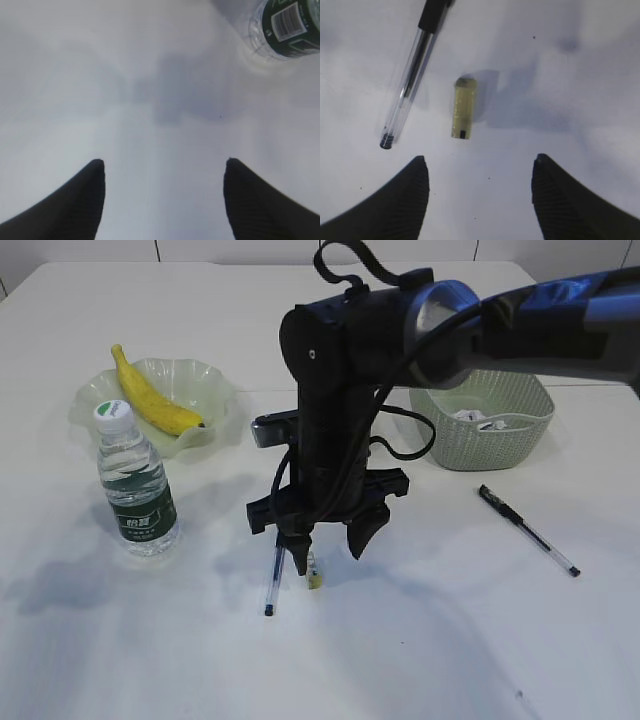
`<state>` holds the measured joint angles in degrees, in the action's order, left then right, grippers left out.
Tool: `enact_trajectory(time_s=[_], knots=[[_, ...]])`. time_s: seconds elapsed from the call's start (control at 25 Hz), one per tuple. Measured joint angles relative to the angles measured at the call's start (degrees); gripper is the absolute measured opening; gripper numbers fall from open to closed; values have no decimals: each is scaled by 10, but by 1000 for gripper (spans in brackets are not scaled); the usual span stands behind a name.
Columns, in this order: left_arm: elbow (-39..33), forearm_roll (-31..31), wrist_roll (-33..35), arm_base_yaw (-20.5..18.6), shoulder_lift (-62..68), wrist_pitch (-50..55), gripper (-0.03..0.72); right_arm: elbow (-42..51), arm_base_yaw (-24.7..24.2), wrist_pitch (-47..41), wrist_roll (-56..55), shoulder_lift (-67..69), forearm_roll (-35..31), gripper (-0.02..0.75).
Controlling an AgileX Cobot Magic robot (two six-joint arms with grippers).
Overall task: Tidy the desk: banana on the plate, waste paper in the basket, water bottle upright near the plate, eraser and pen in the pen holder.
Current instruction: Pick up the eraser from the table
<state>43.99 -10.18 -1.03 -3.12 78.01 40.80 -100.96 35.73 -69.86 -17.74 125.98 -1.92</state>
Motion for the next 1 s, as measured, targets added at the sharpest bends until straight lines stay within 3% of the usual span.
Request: enact_trajectory(time_s=[0.76, 1.0], knots=[[0, -15, 1, 0, 0, -14, 517, -2, 9, 57, -58, 45, 0, 480], [0, -15, 1, 0, 0, -15, 517, -2, 9, 62, -61, 51, 1, 407]])
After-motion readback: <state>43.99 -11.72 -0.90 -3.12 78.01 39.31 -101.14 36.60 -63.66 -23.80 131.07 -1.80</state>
